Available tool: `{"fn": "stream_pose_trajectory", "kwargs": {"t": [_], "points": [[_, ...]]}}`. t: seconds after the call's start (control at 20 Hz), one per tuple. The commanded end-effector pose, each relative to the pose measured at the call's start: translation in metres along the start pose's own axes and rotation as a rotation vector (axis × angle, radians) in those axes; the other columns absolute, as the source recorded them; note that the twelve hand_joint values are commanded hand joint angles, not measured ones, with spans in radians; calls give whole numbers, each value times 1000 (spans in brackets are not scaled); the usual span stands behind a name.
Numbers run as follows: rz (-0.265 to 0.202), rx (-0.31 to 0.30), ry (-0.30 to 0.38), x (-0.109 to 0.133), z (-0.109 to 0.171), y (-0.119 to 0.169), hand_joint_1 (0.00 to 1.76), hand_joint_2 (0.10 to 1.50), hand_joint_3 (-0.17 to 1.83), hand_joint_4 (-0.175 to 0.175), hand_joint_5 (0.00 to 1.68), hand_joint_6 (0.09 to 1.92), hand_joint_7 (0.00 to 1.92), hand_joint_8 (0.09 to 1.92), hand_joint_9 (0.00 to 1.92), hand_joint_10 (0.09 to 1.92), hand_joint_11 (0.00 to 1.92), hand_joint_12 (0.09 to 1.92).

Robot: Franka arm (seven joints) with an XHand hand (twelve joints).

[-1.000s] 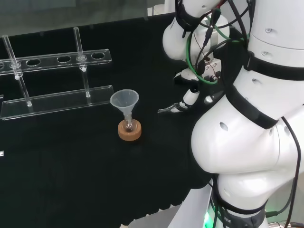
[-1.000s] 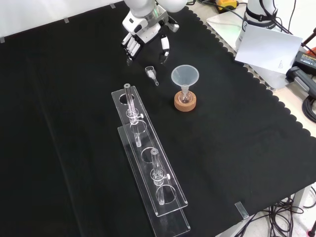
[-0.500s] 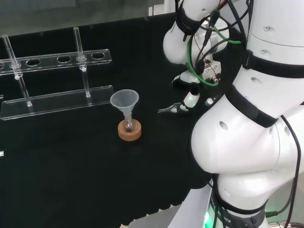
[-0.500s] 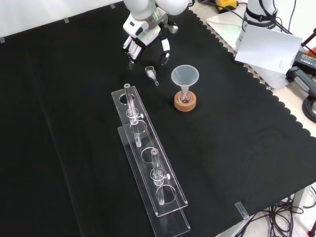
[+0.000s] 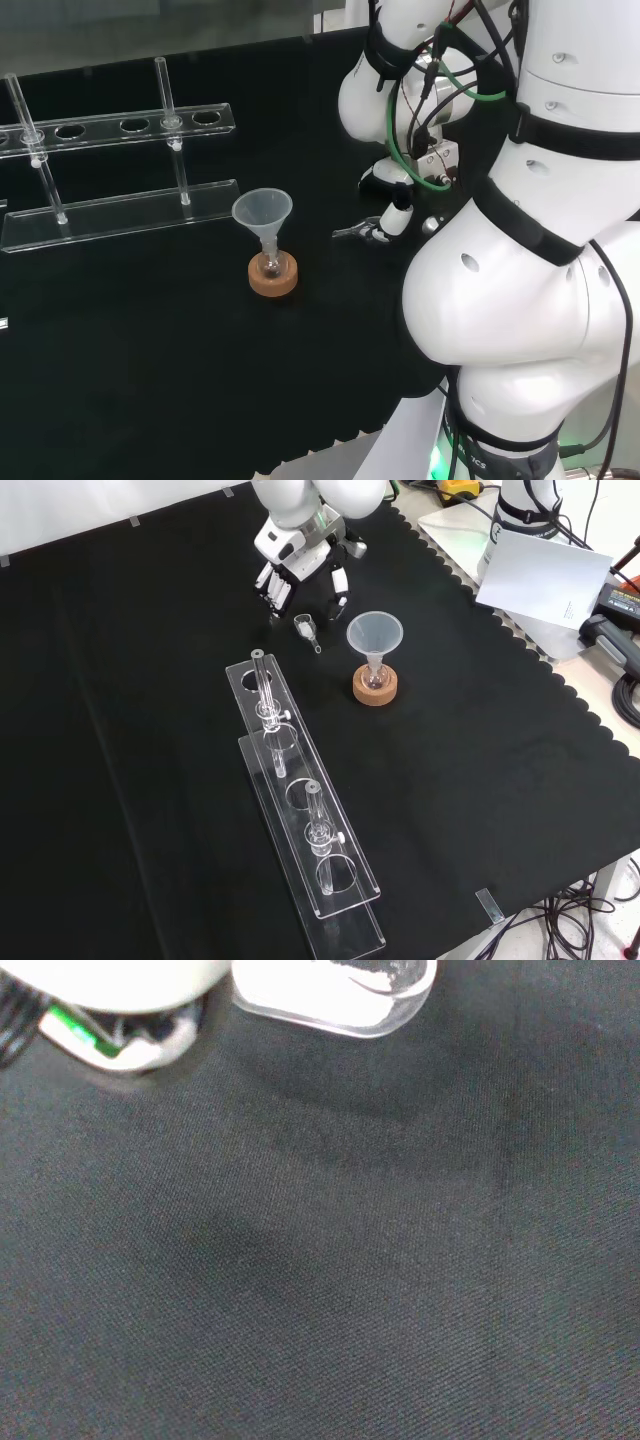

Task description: Pick up the weighing funnel.

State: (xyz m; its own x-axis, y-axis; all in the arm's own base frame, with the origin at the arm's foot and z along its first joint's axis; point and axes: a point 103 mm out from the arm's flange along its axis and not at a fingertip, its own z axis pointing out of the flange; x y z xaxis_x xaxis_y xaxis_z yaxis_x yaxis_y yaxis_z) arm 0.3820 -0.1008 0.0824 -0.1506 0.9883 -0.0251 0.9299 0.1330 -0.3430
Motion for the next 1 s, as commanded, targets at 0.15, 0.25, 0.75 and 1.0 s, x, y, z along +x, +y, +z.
{"fn": "stream_pose_trajectory", "kwargs": {"t": [0.15, 0.25, 0.75, 1.0], "points": [[23, -1, 36, -8, 4, 7, 931, 424, 691, -32, 625, 87, 739, 554, 753, 509, 330, 1352], [28, -9, 44, -10, 4, 10, 938, 426, 694, -30, 633, 87, 744, 554, 758, 507, 331, 1350], [9, -16, 36, -7, 10, 14, 965, 419, 729, -21, 707, 101, 863, 544, 834, 462, 365, 1329], [14, -29, 43, -7, 7, 14, 980, 425, 728, -10, 772, 273, 998, 555, 896, 412, 394, 1310]]}}
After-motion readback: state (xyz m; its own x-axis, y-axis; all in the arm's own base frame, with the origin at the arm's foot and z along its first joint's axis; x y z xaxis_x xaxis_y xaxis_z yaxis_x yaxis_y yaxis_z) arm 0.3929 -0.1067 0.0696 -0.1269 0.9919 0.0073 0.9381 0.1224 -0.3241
